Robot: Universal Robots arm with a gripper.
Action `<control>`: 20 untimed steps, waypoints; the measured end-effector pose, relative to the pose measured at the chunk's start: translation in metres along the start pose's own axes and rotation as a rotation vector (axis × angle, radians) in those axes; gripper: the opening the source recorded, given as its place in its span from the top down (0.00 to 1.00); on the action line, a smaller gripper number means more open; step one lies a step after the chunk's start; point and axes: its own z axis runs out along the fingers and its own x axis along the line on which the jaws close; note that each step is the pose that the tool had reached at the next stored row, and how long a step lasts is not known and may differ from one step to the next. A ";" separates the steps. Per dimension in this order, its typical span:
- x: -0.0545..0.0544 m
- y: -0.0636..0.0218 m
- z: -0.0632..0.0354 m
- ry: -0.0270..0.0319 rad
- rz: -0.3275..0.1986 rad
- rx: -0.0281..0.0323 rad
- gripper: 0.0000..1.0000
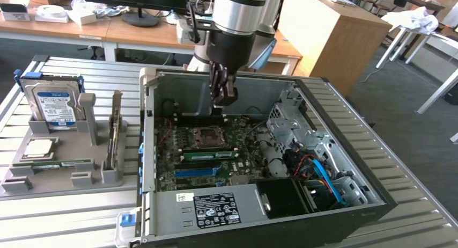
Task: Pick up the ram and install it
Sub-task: 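Press down the ram until it locks into place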
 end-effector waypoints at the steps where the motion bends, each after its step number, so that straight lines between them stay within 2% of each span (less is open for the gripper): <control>1: 0.000 -0.0017 0.0000 0.0000 0.000 0.0000 0.90; 10: 0.000 -0.0141 0.0001 0.0000 0.000 0.0000 0.90; 20: 0.000 -0.0328 0.0002 0.0000 0.000 -0.0002 0.90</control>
